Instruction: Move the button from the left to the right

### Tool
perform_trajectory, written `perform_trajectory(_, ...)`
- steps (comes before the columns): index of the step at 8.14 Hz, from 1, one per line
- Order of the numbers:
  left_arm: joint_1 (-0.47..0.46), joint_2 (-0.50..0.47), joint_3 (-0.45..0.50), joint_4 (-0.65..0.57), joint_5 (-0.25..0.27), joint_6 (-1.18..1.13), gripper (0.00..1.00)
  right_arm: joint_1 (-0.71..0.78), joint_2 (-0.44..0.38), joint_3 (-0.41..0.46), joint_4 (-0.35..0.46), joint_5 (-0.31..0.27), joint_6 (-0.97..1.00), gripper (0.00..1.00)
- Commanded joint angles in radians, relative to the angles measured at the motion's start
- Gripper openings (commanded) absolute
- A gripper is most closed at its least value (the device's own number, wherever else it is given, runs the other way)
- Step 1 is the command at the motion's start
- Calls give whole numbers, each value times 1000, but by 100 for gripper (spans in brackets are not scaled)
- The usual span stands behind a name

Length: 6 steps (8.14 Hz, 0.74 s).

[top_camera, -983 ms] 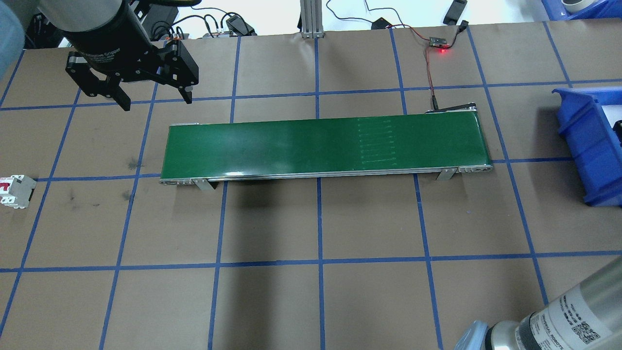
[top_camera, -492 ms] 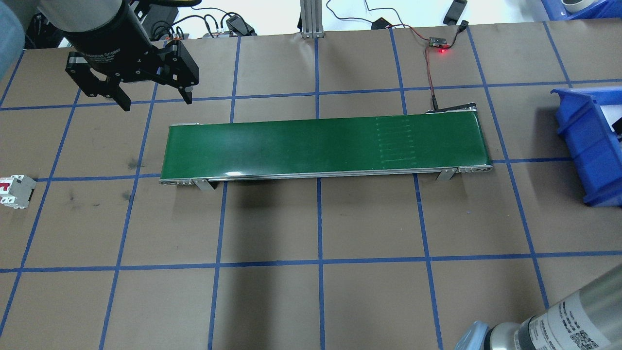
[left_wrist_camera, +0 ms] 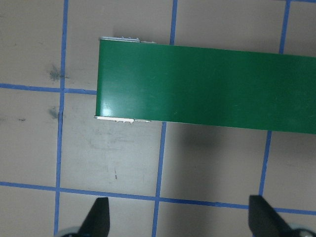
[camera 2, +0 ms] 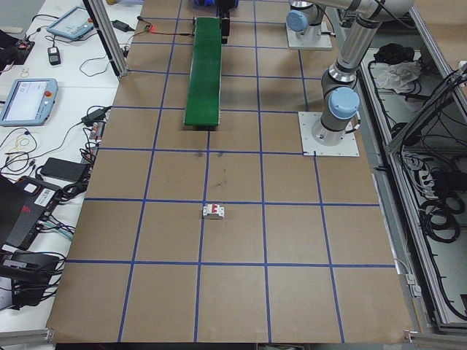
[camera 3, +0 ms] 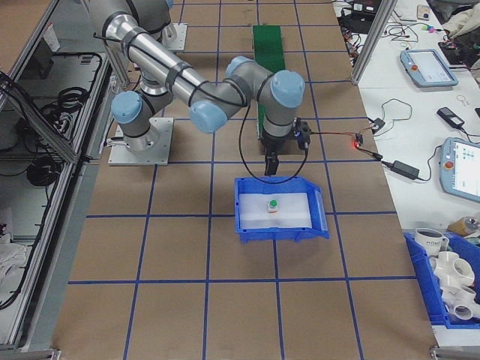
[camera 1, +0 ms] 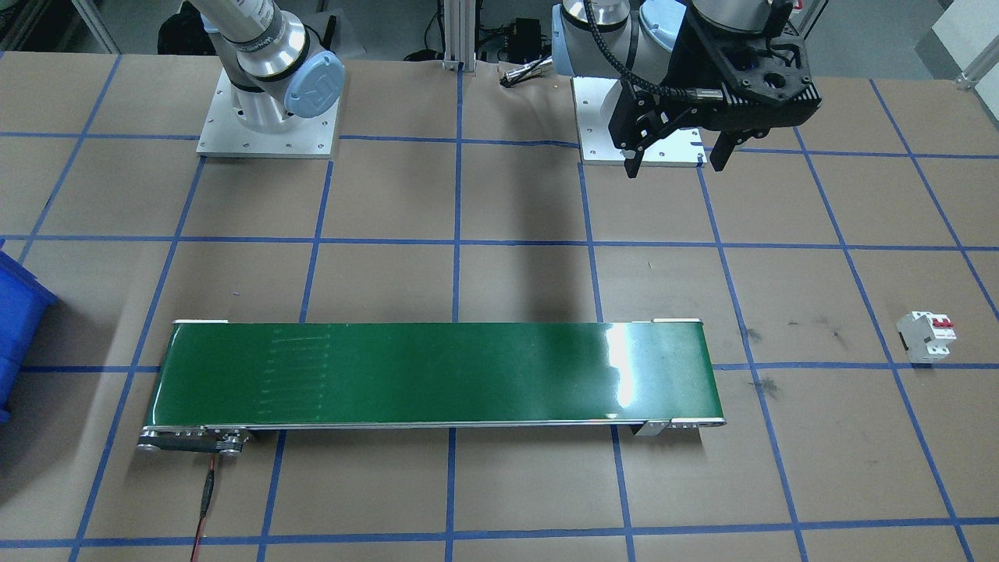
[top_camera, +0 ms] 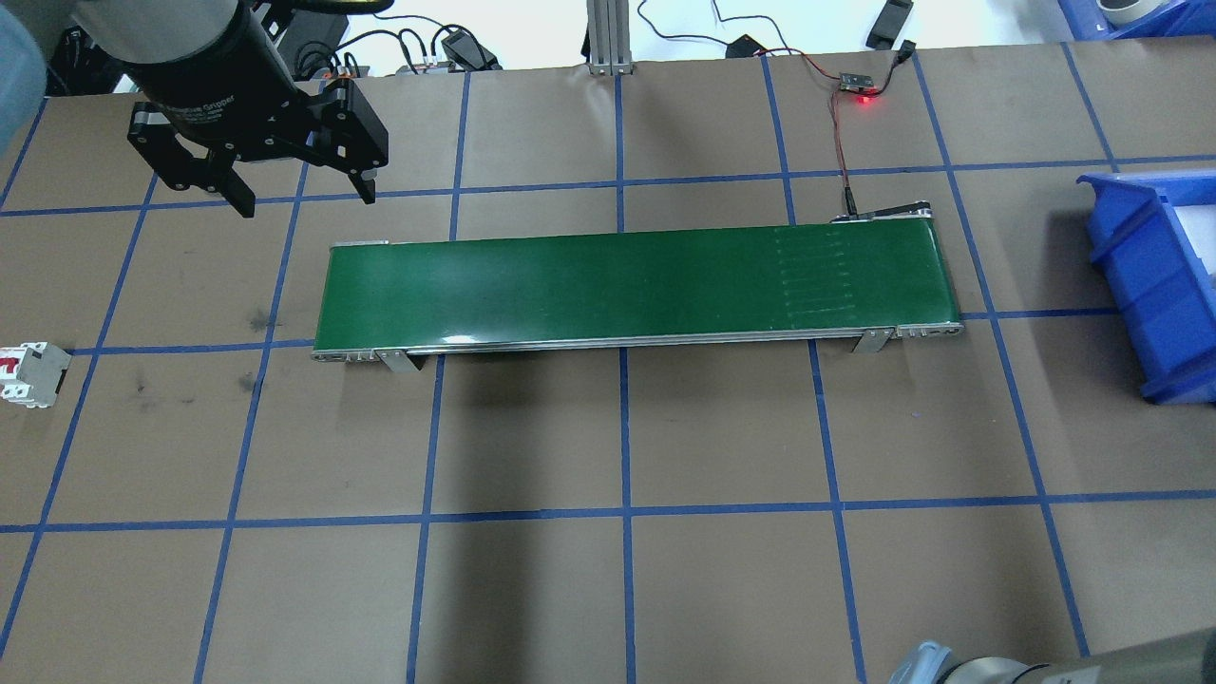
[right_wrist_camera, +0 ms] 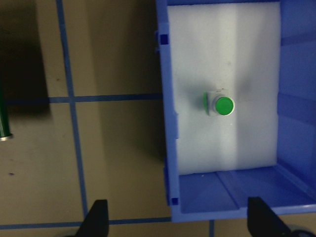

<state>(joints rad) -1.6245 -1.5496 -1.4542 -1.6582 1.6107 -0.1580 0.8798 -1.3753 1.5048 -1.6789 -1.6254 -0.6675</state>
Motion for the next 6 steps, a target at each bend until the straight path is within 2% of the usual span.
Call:
perform_trajectory(1, 0, 0, 0, 0, 2, 0, 100, 225, -152, -1, 132, 9, 317, 100)
perform_trajectory(3, 0, 0, 0, 0, 2, 0, 100, 414, -195, -1, 159, 12, 533, 100)
perform_trajectory(6, 0, 0, 0, 0, 2, 0, 100, 675, -208, -5, 148, 41, 685, 100)
